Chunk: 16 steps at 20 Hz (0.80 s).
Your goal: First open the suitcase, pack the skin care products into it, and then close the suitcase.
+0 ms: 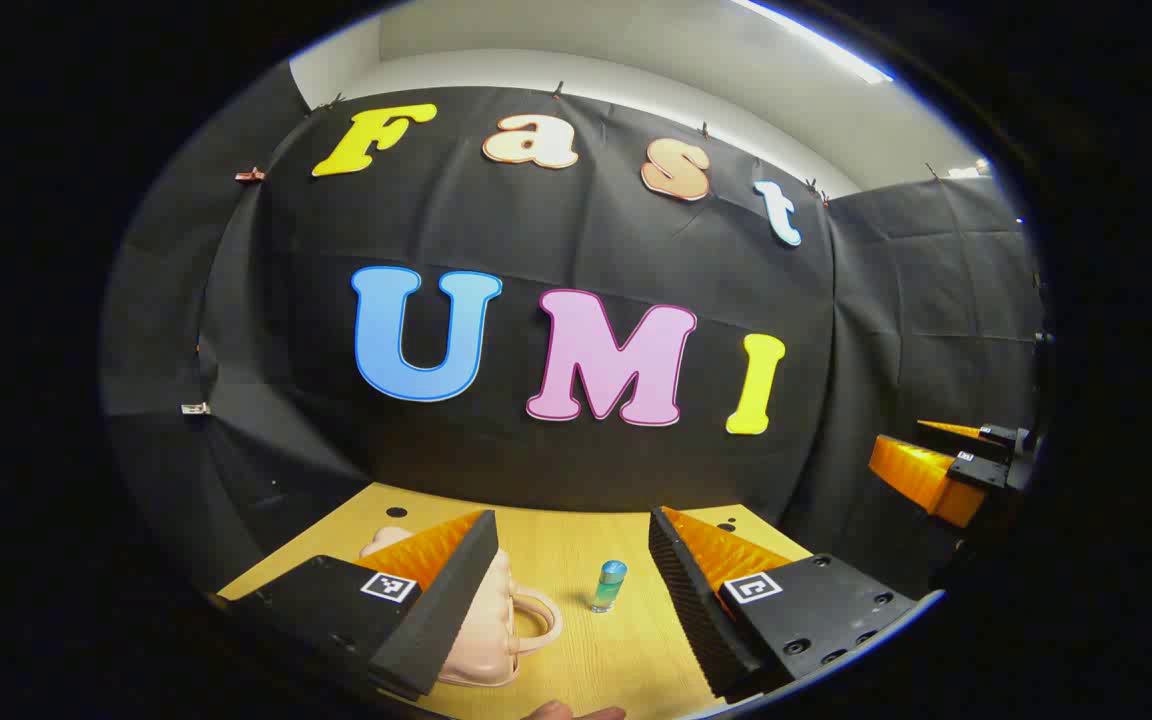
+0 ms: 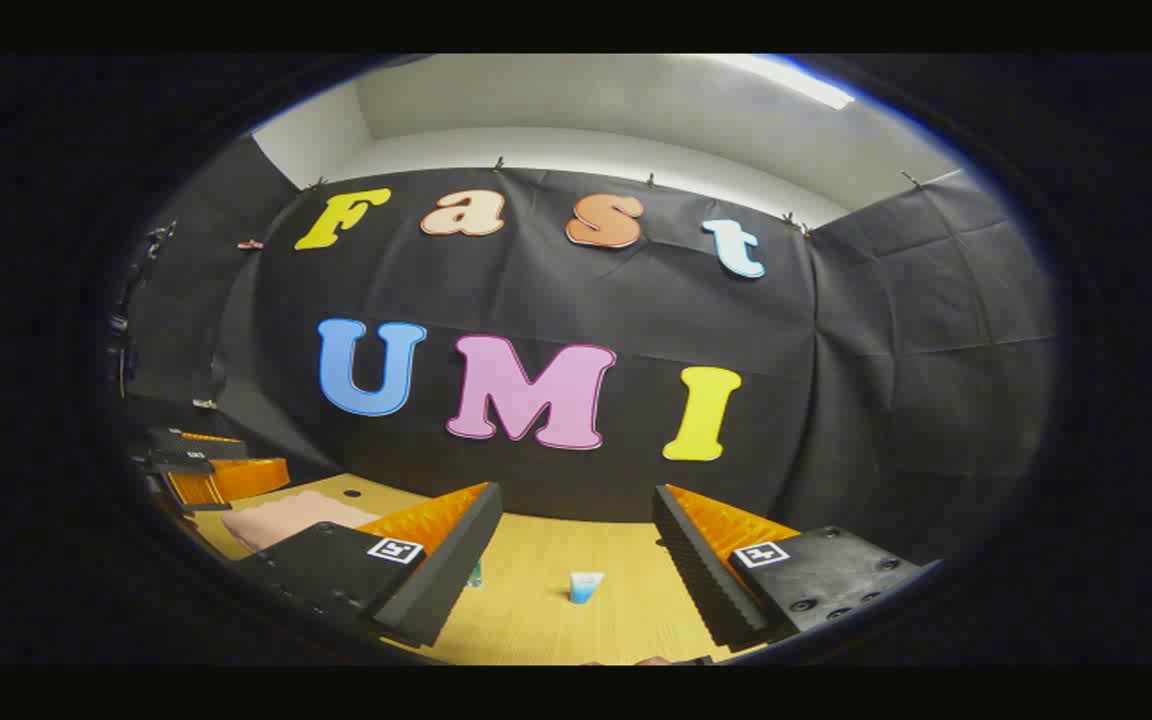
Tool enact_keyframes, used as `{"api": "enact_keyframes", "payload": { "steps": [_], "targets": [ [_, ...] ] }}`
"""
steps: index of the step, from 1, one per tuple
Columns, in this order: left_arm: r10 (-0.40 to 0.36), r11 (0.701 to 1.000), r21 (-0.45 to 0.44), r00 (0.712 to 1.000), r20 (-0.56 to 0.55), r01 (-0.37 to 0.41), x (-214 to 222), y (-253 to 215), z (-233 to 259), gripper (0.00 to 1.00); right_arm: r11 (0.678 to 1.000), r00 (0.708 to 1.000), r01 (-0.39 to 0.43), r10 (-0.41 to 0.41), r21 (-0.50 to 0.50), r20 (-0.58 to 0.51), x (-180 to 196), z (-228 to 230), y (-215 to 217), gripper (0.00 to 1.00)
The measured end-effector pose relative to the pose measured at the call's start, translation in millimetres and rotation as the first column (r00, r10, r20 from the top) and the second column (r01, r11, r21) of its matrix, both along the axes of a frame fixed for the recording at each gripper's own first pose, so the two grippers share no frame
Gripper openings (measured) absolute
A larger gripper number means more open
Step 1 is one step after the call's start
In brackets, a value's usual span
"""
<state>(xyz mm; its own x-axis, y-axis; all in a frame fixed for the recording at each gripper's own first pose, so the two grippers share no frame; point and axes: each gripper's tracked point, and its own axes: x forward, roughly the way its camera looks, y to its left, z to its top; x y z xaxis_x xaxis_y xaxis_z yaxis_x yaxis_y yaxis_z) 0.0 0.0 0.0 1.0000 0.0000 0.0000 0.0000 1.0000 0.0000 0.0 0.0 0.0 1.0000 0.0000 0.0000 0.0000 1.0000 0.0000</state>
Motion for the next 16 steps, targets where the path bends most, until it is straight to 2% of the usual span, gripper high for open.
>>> {"api": "enact_keyframes", "payload": {
  "steps": [16],
  "targets": [
    [-0.044, 0.998, 0.049, 0.998, -0.036, 0.046, 1, 0, -13, 0.96, 0.999, 1.000, 0.028, -0.028, -0.030, -0.009, 4, -5, 2, 0.95]
  ]
}}
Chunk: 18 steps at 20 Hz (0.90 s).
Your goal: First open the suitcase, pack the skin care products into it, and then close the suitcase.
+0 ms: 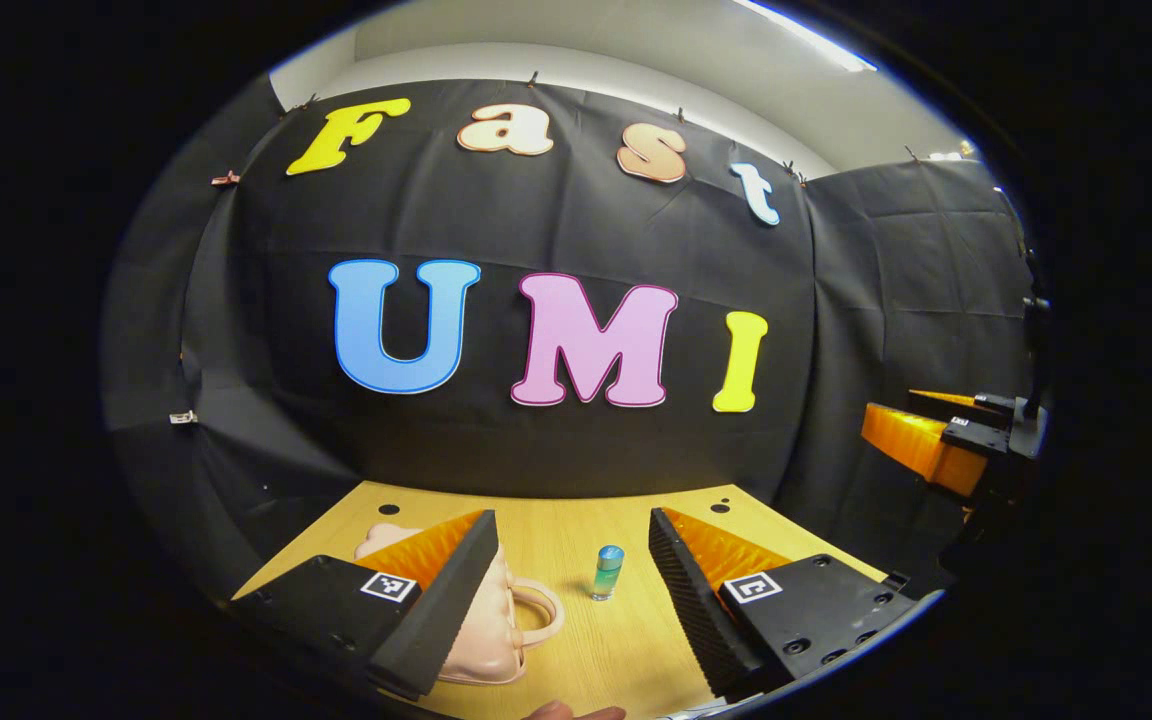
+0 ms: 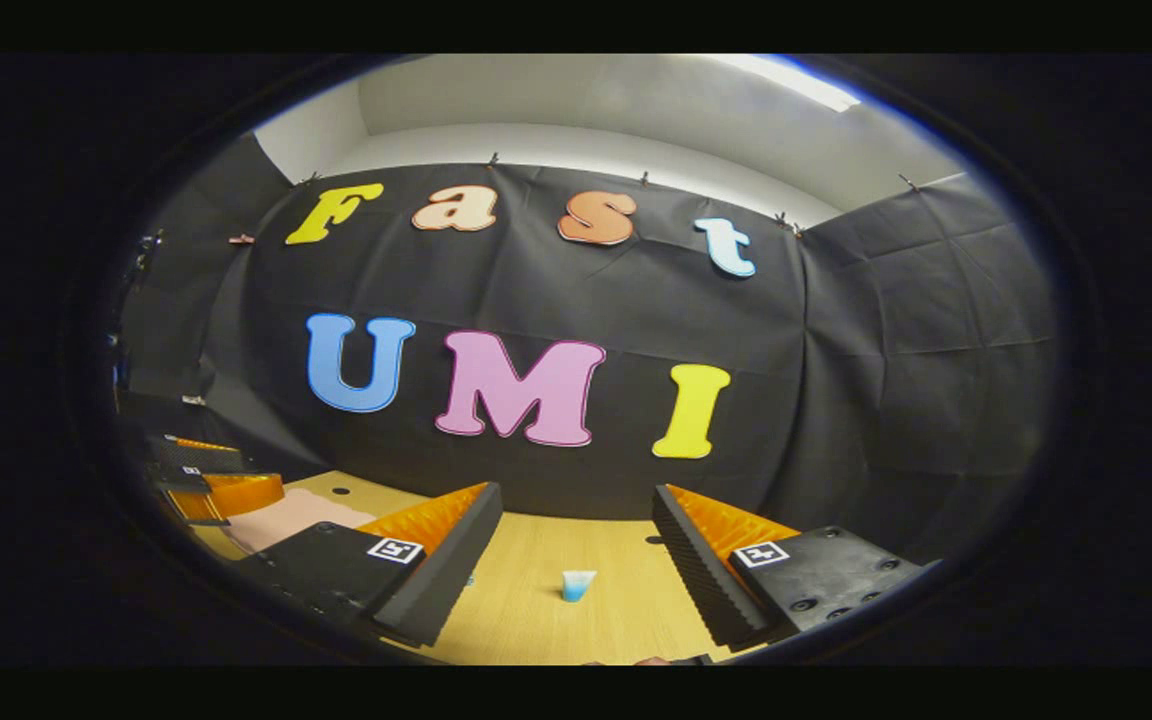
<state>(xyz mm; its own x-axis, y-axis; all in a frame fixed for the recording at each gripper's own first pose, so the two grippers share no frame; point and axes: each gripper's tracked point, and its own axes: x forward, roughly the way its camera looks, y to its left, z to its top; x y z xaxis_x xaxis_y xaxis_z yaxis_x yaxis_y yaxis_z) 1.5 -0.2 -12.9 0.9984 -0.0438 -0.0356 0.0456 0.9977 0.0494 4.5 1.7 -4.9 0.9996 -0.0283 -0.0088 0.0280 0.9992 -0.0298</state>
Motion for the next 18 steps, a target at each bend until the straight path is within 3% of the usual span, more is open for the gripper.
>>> {"api": "enact_keyframes", "payload": {
  "steps": [8, 11, 15, 18],
  "targets": [
    [-0.010, 1.000, -0.007, 0.999, -0.033, 0.010, 8, 1, -21, 0.96, 1.000, 1.000, -0.009, 0.009, -0.015, -0.010, 3, -8, 8, 0.96],
    [-0.023, 0.999, -0.045, 0.990, -0.139, 0.017, 20, -1, -62, 0.96, 1.000, 1.000, -0.015, 0.015, 0.002, -0.015, 6, -14, 10, 0.95],
    [-0.007, 0.999, -0.043, 0.942, -0.336, -0.009, 54, 1, -123, 0.96, 0.999, 0.998, -0.049, 0.049, -0.017, -0.027, 14, -32, 4, 0.95],
    [0.071, 0.997, 0.027, 0.892, -0.446, -0.066, 89, 3, -163, 0.96, 0.995, 0.993, -0.099, 0.099, 0.002, -0.061, 28, -61, -6, 0.96]
  ]
}}
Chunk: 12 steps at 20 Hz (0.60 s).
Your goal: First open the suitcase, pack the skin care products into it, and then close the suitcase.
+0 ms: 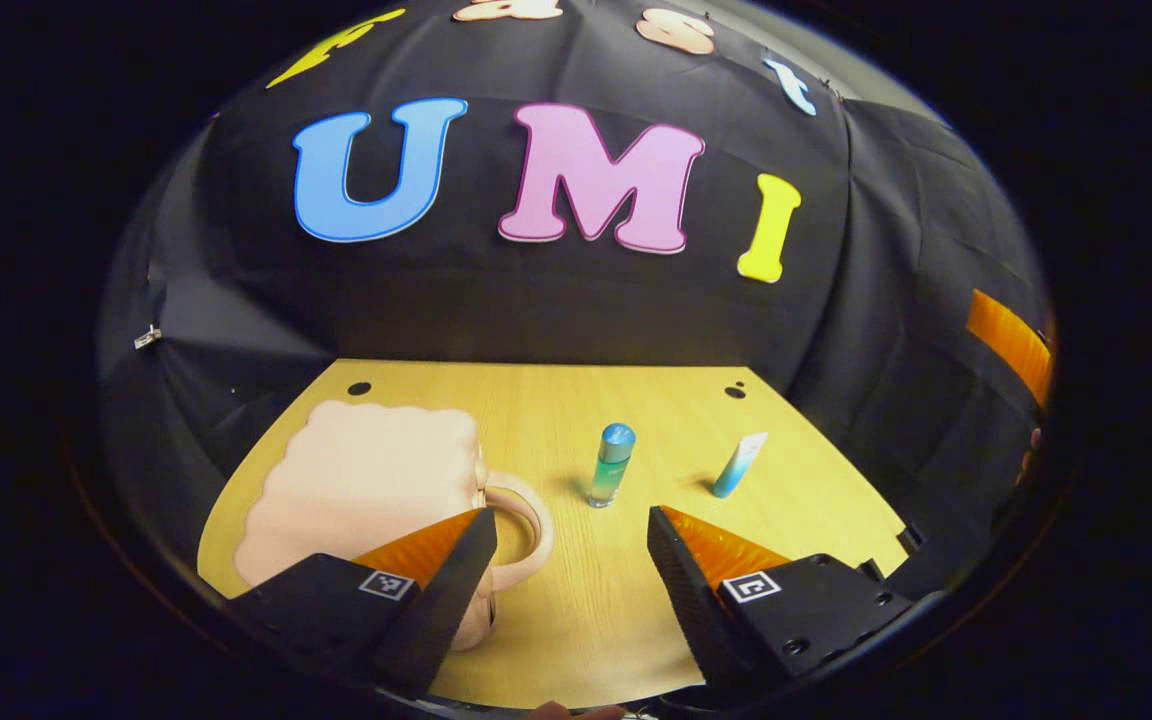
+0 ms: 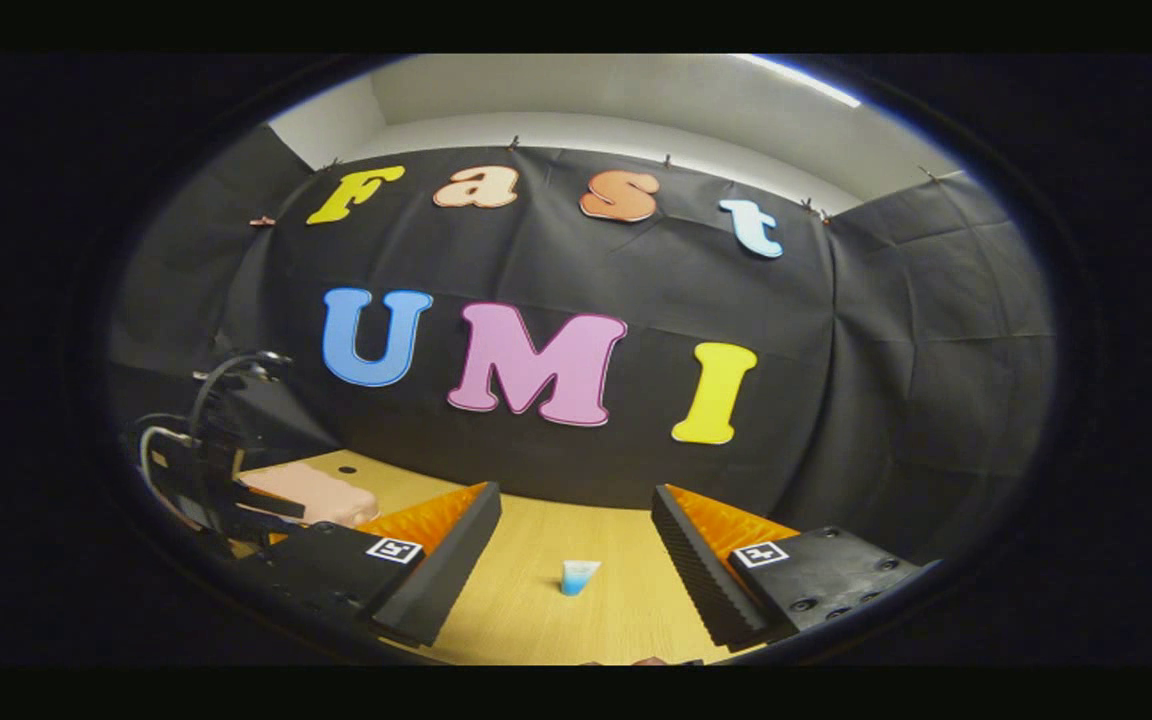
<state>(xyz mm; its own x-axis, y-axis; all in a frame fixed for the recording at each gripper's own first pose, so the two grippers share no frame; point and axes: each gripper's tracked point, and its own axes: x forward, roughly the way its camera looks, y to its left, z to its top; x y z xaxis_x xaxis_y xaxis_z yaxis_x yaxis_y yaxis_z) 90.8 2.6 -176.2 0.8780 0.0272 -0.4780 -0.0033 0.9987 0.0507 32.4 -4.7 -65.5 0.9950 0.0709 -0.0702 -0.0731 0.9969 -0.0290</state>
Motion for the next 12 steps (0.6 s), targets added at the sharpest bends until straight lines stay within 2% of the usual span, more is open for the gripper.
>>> {"api": "enact_keyframes", "payload": {
  "steps": [1, 4, 8, 9, 10, 12],
  "targets": [
    [0.026, 0.999, 0.043, 0.998, -0.062, -0.024, 17, 2, -23, 0.96, 1.000, 0.999, -0.024, 0.024, 0.005, -0.028, 10, -20, -7, 0.96],
    [0.047, 0.995, 0.091, 0.980, -0.194, -0.030, 36, -1, -65, 0.96, 0.998, 0.995, -0.053, 0.054, 0.021, -0.088, 27, -51, -21, 0.96],
    [0.148, 0.985, 0.132, 0.936, -0.319, -0.110, 70, 20, -114, 0.97, 0.996, 0.983, -0.072, 0.079, 0.049, -0.164, 49, -89, -45, 0.97],
    [0.145, 0.985, 0.134, 0.934, -0.326, -0.106, 78, 20, -121, 0.97, 0.996, 0.980, -0.073, 0.080, 0.050, -0.182, 52, -98, -50, 0.96],
    [0.152, 0.984, 0.139, 0.929, -0.338, -0.111, 82, 24, -129, 0.90, 0.996, 0.978, -0.071, 0.079, 0.050, -0.192, 54, -101, -55, 0.96],
    [0.108, 0.993, 0.080, 0.918, -0.382, -0.084, 78, 15, -146, 0.85, 0.996, 0.976, -0.071, 0.082, 0.060, -0.203, 58, -107, -59, 0.96]
  ]
}}
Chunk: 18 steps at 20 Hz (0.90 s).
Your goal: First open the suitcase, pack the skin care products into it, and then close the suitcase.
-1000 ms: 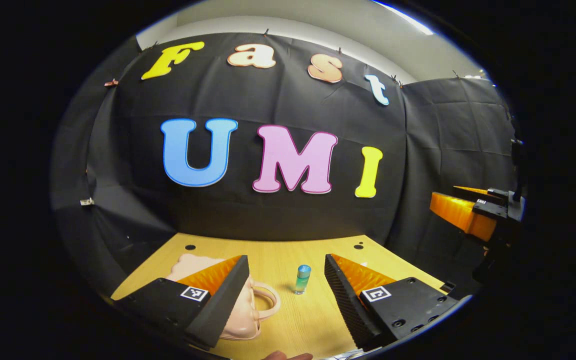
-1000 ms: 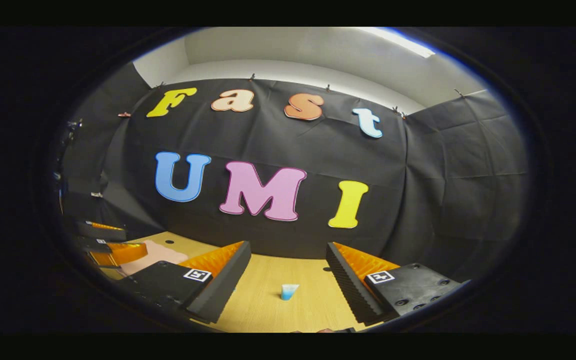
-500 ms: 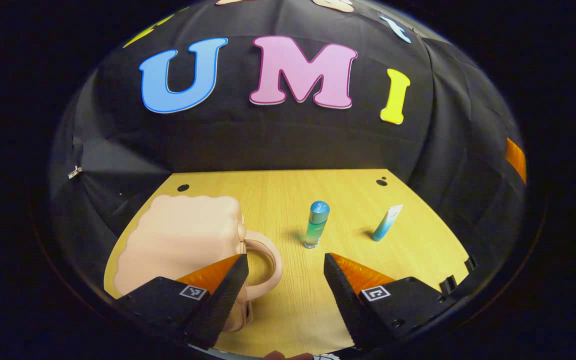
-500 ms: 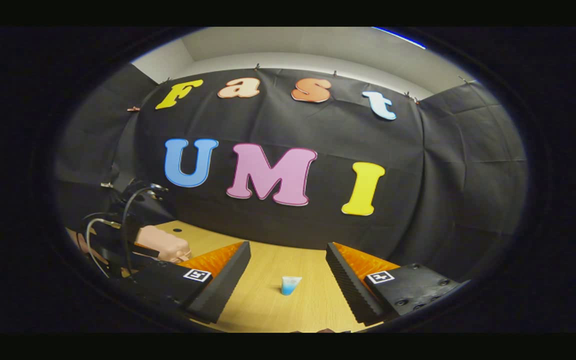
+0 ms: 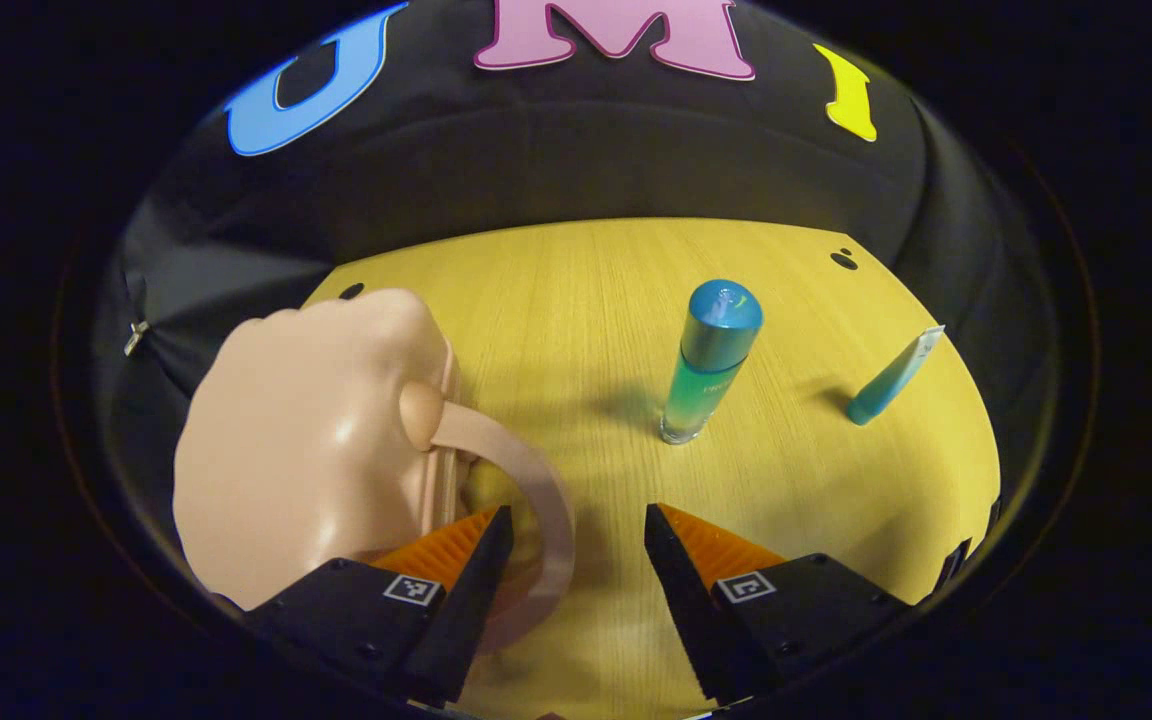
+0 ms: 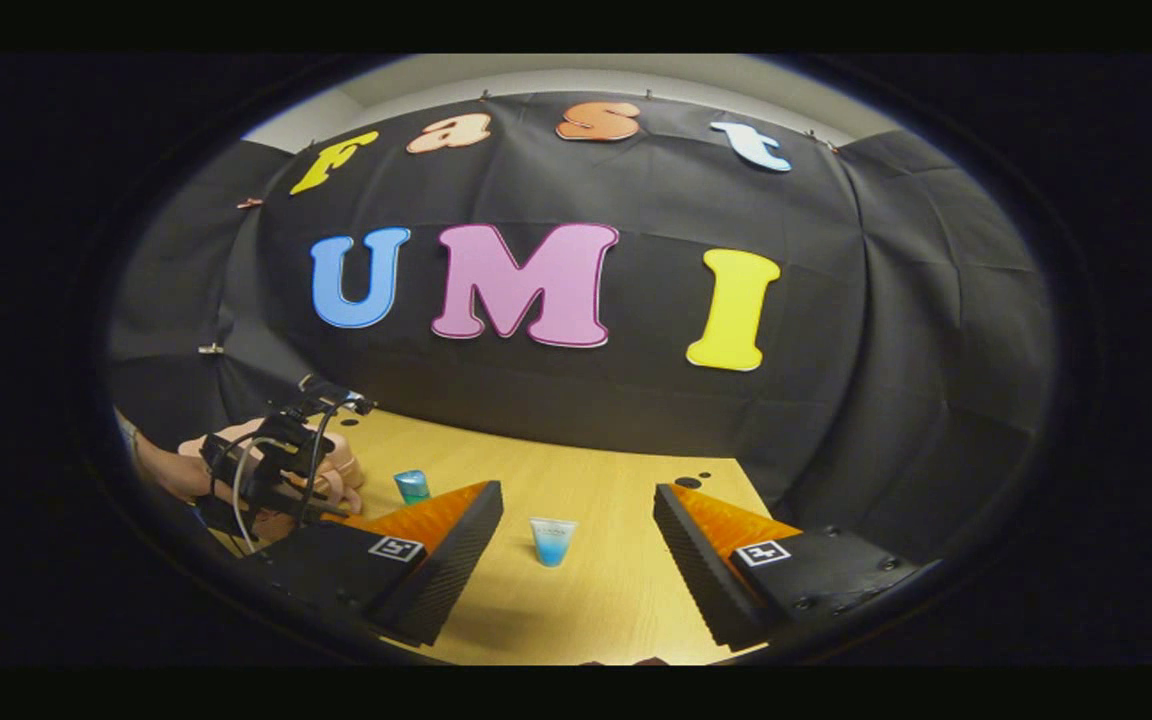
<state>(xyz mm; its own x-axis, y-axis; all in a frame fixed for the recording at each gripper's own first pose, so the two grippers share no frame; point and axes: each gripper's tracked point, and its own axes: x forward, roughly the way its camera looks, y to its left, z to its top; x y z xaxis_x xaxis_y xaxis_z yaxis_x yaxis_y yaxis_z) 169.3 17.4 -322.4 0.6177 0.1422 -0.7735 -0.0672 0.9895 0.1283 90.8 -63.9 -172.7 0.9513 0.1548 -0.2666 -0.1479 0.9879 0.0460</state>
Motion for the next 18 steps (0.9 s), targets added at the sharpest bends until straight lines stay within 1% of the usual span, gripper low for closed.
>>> {"api": "enact_keyframes", "payload": {
  "steps": [1, 2, 3, 4, 5, 6, 8, 9, 10, 11, 12, 15, 18],
  "targets": [
    [0.000, 1.000, 0.010, 0.999, -0.039, 0.000, -5, 4, -8, 0.83, 1.000, 1.000, -0.004, 0.004, 0.003, -0.008, 1, -2, 0, 0.96],
    [-0.010, 0.997, 0.071, 0.999, -0.052, 0.013, -5, 19, -7, 0.68, 1.000, 1.000, -0.006, 0.006, 0.003, -0.012, 4, -4, -1, 0.96],
    [-0.056, 0.996, 0.065, 0.997, -0.059, 0.060, -2, 23, -7, 0.45, 1.000, 1.000, -0.011, 0.011, 0.003, -0.008, 7, -3, -2, 0.96],
    [-0.099, 0.993, 0.054, 0.994, -0.040, 0.101, -2, 13, 0, 0.22, 1.000, 1.000, -0.019, 0.019, 0.002, -0.007, 9, -3, -2, 0.96],
    [-0.135, 0.989, 0.061, 0.991, -0.017, 0.136, -1, 10, 12, 0.21, 1.000, 1.000, -0.025, 0.025, 0.001, -0.010, 11, -4, -1, 0.96],
    [-0.153, 0.985, 0.081, 0.988, -0.009, 0.153, 0, 8, 23, 0.18, 0.999, 0.999, -0.033, 0.033, 0.002, -0.012, 12, -6, 0, 0.96],
    [-0.133, 0.986, 0.099, 0.991, -0.001, 0.132, 0, 10, 40, 0.17, 0.999, 0.999, -0.048, 0.048, 0.009, -0.009, 15, -6, 3, 0.96],
    [-0.113, 0.990, 0.085, 0.994, 0.009, 0.112, 2, 12, 49, 0.19, 0.998, 0.998, -0.055, 0.055, 0.015, -0.008, 17, -5, 5, 0.97],
    [-0.099, 0.994, 0.042, 0.995, 0.022, 0.098, 0, 11, 60, 0.16, 0.998, 0.998, -0.066, 0.067, 0.022, -0.008, 17, -5, 9, 0.94],
    [-0.085, 0.996, 0.004, 0.996, 0.041, 0.085, 0, 11, 75, 0.18, 0.997, 0.997, -0.078, 0.078, 0.027, -0.007, 17, -6, 11, 0.96],
    [-0.077, 0.997, -0.013, 0.995, 0.057, 0.078, 0, 14, 89, 0.14, 0.995, 0.996, -0.093, 0.093, 0.030, -0.009, 18, -6, 15, 0.96],
    [-0.071, 0.997, -0.023, 0.991, 0.113, 0.074, 3, 30, 125, 0.14, 0.990, 0.990, -0.138, 0.138, 0.029, -0.009, 19, -9, 27, 0.97],
    [-0.039, 0.997, -0.055, 0.983, 0.179, 0.049, -3, 65, 180, 0.14, 0.988, 0.989, -0.147, 0.148, 0.048, -0.017, 19, -2, 41, 0.97]
  ]
}}
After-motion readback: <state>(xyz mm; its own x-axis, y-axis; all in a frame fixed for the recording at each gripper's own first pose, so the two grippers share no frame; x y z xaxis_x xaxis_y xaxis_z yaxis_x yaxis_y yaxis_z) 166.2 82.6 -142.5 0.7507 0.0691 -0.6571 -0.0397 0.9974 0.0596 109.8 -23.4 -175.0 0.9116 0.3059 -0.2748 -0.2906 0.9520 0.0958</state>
